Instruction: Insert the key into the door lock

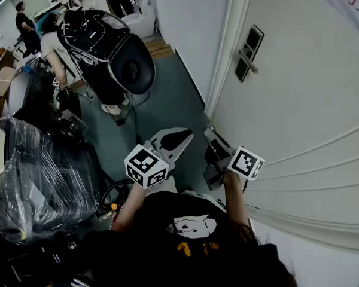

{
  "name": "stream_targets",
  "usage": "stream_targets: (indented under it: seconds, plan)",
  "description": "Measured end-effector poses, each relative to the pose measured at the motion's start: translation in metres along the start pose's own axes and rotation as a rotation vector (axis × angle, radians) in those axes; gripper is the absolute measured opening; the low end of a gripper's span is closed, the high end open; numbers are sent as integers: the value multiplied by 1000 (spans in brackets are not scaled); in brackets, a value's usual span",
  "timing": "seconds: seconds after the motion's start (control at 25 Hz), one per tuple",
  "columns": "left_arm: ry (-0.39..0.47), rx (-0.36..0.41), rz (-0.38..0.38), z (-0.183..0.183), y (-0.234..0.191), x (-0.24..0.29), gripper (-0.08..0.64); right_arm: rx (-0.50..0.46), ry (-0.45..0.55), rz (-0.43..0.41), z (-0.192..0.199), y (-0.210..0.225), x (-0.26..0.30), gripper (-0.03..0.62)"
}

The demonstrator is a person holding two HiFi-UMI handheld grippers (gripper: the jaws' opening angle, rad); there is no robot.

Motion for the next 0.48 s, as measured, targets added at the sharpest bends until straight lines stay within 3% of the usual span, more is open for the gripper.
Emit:
stream_targets:
  seconds: [0.12,0.48]
  plan:
    - [-1,-6,-3,-1,-3,-3,26,-7,-4,34,1,2,-1,23]
    - [-12,-5,9,-3,-2,5,26,-30,-4,33,2,3,-2,23]
Point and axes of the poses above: the fingertips, and each gripper's own axes: x forward along the fingers, y to its right, z out of its underside, the point moved 8 cm from there along -x, backward along the fingers, and after that the axes turned 9 degrees about -y, right-handed, at the moved point
